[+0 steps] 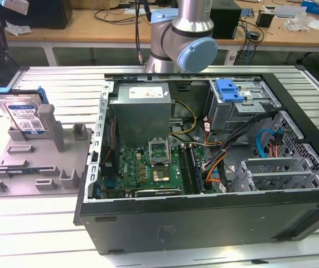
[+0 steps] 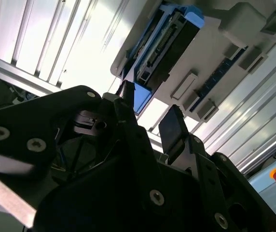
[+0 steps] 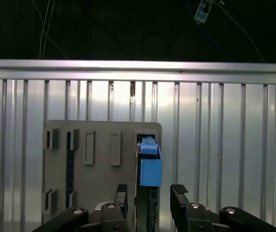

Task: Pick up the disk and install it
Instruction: 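Pick up the disk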

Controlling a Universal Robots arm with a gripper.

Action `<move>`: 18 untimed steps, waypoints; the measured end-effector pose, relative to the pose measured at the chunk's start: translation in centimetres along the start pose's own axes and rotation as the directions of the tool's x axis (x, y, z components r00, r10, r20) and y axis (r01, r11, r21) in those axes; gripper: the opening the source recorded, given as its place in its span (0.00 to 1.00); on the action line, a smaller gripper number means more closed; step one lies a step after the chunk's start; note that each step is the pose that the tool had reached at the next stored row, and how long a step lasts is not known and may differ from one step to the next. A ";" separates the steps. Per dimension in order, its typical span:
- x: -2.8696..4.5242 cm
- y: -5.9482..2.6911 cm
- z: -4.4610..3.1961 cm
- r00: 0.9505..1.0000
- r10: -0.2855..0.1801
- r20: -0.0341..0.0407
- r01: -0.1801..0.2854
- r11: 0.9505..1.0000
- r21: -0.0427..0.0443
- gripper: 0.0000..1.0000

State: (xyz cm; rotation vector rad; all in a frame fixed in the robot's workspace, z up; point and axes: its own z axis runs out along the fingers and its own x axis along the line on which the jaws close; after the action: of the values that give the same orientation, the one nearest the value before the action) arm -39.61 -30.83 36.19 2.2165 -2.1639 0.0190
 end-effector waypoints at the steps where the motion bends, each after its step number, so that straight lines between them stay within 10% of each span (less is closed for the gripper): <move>1: -0.01 0.03 0.12 1.000 0.000 0.000 0.000 1.000 0.000 0.48; 18: -0.08 0.40 1.59 1.000 0.000 0.005 0.000 1.000 0.000 0.48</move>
State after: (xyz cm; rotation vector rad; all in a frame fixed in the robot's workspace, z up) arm -40.04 -30.82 34.61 2.2190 -2.1668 0.0132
